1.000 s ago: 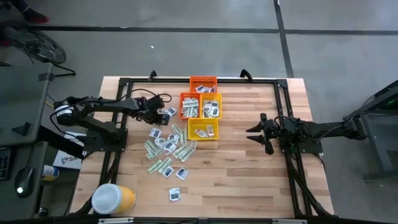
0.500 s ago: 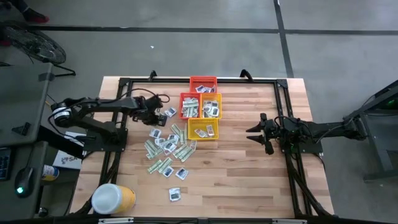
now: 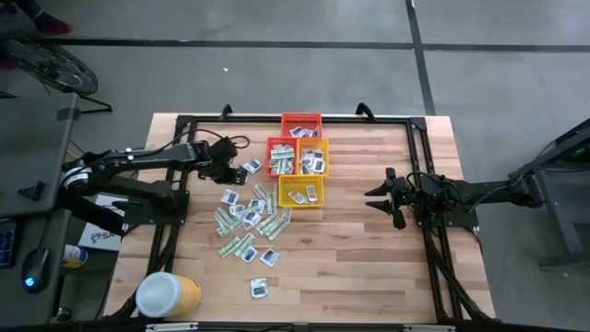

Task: Pick & Place First Aid Supplies
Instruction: Put the bandage into the bottom orange bin

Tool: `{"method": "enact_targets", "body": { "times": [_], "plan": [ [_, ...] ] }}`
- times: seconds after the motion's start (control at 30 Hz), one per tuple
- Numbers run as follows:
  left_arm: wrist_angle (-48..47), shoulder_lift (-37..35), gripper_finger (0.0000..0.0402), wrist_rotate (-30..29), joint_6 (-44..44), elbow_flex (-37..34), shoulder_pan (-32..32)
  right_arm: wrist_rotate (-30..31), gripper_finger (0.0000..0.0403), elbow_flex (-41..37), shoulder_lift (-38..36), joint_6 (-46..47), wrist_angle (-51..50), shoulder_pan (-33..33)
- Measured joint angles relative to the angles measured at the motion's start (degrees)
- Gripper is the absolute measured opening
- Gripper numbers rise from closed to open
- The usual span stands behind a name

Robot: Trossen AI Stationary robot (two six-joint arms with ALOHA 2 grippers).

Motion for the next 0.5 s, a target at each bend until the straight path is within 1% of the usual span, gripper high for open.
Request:
{"method": "enact_targets", "body": {
  "times": [0.1,0.23,0.33,0.5],
  "plan": [
    [0.15,-0.33,0.0013,-0.32,-0.21,2.35,-0.43,0.02,0.0139,0.00,0.00,0.01,0.00,0.00],
    [0.19,0.84,0.0013,-2.47,-0.26,7.06,-0.62,0.00,0.0139,0.00,0.00,0.00,0.00,0.00],
    [0.34,3.75,0.0013,-3.63,0.79,11.05,-0.57,0.00,0.0139,0.00,0.00,0.00,0.00,0.00],
    [0.29,10.56,0.0013,-3.72,3.83,17.64,-0.57,0.02,0.0139,0.00,0.00,0.00,-0.01,0.00]
  ]
}}
